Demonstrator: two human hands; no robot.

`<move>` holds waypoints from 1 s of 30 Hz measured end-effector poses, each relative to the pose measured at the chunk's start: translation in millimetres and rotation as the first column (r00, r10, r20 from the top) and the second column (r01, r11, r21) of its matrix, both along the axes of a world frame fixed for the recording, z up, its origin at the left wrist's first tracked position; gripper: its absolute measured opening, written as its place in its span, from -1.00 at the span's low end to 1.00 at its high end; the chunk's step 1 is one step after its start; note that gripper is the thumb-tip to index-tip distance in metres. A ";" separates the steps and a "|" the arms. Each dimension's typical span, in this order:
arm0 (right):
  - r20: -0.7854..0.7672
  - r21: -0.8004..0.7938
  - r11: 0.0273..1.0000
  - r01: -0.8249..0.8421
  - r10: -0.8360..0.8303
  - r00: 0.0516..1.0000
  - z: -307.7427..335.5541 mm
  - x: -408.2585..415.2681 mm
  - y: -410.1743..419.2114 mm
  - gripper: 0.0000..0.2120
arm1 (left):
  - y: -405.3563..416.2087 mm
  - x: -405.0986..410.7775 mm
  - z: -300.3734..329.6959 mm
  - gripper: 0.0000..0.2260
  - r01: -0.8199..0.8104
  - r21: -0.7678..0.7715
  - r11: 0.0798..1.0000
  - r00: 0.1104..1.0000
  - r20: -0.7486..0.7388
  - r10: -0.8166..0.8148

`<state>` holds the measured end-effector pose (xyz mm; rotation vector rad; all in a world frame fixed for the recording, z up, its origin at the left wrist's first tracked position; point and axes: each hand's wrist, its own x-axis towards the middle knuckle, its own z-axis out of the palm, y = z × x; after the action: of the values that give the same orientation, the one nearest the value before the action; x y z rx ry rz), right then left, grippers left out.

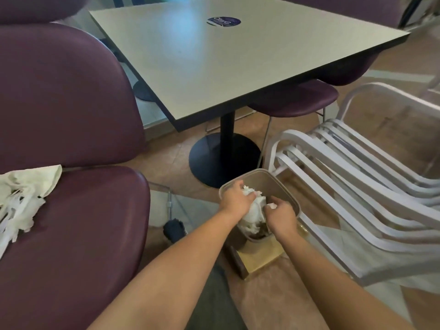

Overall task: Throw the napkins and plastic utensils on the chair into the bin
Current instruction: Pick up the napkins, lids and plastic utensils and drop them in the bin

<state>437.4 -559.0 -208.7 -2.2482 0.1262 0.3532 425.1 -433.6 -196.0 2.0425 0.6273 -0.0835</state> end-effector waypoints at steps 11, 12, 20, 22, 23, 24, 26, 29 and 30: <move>0.054 0.075 0.958 -0.277 0.273 0.960 42.9 -27.8 82.3 -0.63 | 87.9 -50.2 38.4 -0.76 -0.213 0.045 0.976 0.973 0.096 0.208; 0.069 0.076 0.947 -0.311 0.306 0.950 46.7 -32.4 94.3 -0.64 | 99.2 -59.1 42.1 -0.78 -0.232 0.061 0.971 0.969 0.106 0.225; 0.113 0.112 0.846 -0.521 0.510 0.853 72.2 -89.9 199.9 -0.68 | 198.2 -159.1 64.1 -0.81 -0.450 0.178 0.875 0.893 0.108 0.437; 0.107 0.118 0.827 -0.550 0.540 0.835 75.6 -105.1 223.9 -0.67 | 219.6 -184.2 66.2 -0.80 -0.491 0.205 0.847 0.871 0.084 0.485; 0.109 0.120 0.816 -0.565 0.555 0.825 77.2 -111.7 233.4 -0.68 | 227.8 -194.9 67.0 -0.80 -0.508 0.212 0.835 0.860 0.070 0.505; 0.114 0.120 0.801 -0.587 0.576 0.809 79.9 -121.2 247.2 -0.68 | 240.1 -209.4 68.0 -0.80 -0.526 0.222 0.821 0.848 0.061 0.527; 0.133 0.100 0.770 -0.630 0.618 0.775 81.6 -135.0 270.0 -0.69 | 259.4 -232.9 67.9 -0.80 -0.555 0.241 0.796 0.825 0.041 0.563; 0.138 0.103 0.729 -0.677 0.663 0.736 79.5 -158.5 305.4 -0.71 | 288.2 -268.3 62.6 -0.81 -0.601 0.235 0.764 0.791 0.037 0.611; 0.132 0.108 0.717 -0.688 0.676 0.725 78.5 -164.8 314.1 -0.71 | 295.4 -276.6 60.4 -0.81 -0.617 0.239 0.750 0.777 0.035 0.628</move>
<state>272.6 -244.9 -130.2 -2.0765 -0.7866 0.6331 148.5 -138.2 -135.7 1.9482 1.3819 0.3591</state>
